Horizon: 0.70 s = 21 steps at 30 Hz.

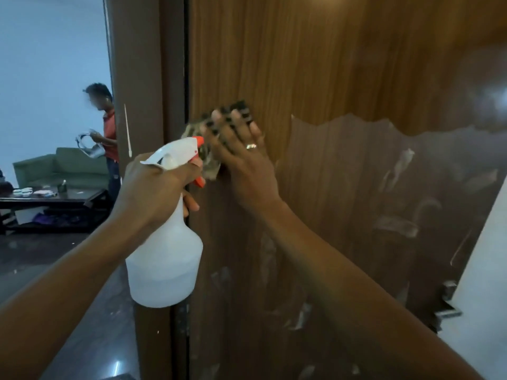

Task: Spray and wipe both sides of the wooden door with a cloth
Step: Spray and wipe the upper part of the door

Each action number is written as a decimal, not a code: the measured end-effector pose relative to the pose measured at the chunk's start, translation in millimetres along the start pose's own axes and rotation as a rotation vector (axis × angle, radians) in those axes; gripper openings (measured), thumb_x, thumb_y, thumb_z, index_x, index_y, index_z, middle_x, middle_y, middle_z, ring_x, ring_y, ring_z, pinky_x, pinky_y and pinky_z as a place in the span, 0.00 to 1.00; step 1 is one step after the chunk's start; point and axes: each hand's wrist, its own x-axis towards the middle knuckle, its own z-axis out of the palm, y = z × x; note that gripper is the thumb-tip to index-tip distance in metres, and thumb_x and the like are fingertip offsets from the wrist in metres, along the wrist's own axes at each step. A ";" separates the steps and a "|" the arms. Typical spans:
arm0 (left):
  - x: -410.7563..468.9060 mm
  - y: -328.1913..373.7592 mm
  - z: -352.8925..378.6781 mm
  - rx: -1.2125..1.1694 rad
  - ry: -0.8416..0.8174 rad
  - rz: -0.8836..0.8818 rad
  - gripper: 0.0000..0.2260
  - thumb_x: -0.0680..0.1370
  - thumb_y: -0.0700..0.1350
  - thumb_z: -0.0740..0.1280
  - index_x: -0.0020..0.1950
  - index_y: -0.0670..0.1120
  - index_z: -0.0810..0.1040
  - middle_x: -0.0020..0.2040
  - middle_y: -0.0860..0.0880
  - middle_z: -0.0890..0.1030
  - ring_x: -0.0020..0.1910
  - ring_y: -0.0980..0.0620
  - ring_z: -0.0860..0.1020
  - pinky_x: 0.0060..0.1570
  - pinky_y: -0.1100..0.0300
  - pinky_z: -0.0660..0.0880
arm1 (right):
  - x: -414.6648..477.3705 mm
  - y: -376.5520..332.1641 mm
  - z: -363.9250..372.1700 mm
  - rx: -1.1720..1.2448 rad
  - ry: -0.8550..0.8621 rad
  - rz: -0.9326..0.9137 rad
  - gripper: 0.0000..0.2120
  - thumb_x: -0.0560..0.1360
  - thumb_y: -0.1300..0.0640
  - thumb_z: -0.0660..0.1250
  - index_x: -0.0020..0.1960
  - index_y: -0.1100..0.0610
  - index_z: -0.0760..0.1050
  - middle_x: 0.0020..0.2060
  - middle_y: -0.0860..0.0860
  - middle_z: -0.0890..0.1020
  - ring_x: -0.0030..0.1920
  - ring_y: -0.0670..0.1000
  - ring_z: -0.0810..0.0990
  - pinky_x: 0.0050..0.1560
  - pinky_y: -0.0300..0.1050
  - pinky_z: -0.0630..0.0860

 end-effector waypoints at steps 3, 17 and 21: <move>-8.4 -0.4 7.7 0.029 -0.001 -0.006 0.14 0.76 0.51 0.67 0.61 0.52 0.76 0.42 0.46 0.84 0.30 0.41 0.81 0.34 0.50 0.79 | -62.5 9.0 -8.6 -0.019 -0.103 -0.072 0.27 0.79 0.63 0.66 0.76 0.52 0.67 0.77 0.54 0.65 0.78 0.58 0.59 0.77 0.59 0.56; -24.6 10.4 59.5 0.080 0.036 -0.018 0.14 0.77 0.51 0.67 0.63 0.53 0.76 0.42 0.48 0.84 0.29 0.44 0.81 0.32 0.54 0.78 | -54.0 49.2 -24.1 -0.029 -0.019 0.112 0.27 0.78 0.62 0.65 0.77 0.53 0.66 0.77 0.55 0.65 0.78 0.60 0.60 0.76 0.58 0.56; -28.5 15.7 74.7 0.101 0.029 -0.010 0.11 0.77 0.52 0.66 0.59 0.54 0.77 0.42 0.49 0.84 0.29 0.45 0.81 0.31 0.55 0.78 | -119.5 84.4 -41.1 -0.070 -0.112 0.078 0.28 0.79 0.60 0.66 0.78 0.52 0.65 0.78 0.53 0.64 0.78 0.57 0.58 0.78 0.56 0.54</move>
